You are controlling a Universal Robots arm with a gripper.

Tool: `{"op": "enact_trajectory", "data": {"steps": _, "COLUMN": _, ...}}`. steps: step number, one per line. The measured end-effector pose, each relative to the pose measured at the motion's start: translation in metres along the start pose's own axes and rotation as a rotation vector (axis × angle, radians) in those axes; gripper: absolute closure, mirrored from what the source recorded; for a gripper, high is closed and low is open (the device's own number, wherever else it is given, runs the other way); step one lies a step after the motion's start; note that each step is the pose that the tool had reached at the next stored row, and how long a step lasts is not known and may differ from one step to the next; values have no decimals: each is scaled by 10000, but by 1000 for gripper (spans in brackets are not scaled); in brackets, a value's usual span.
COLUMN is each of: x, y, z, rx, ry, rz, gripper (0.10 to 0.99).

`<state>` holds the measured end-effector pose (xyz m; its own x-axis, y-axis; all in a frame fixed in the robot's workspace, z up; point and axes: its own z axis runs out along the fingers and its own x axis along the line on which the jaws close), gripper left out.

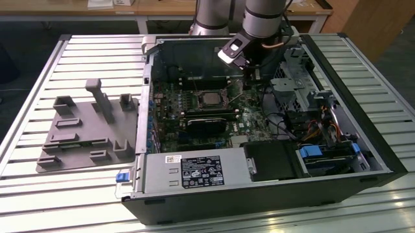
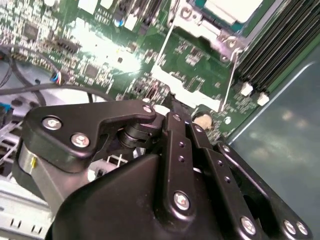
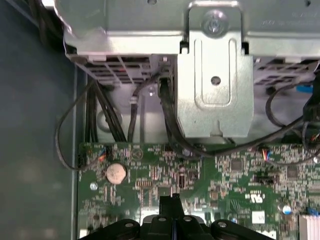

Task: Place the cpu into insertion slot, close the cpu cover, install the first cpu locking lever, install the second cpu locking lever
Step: 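Close the cpu cover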

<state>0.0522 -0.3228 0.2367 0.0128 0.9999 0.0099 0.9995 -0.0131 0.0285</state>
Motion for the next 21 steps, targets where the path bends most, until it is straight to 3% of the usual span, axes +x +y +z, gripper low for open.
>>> {"op": "enact_trajectory", "data": {"steps": 8, "x": 0, "y": 27, "z": 11, "rx": 1444, "ry": -20, "rz": 14, "gripper": 984}}
{"op": "enact_trajectory", "data": {"steps": 9, "x": 0, "y": 28, "z": 12, "rx": 1584, "ry": -22, "rz": 15, "gripper": 984}}
{"op": "enact_trajectory", "data": {"steps": 16, "x": 1, "y": 15, "z": 13, "rx": 1653, "ry": -21, "rz": 17, "gripper": 984}}
{"op": "enact_trajectory", "data": {"steps": 21, "x": -1, "y": -101, "z": 9, "rx": 1591, "ry": -21, "rz": 16, "gripper": 984}}
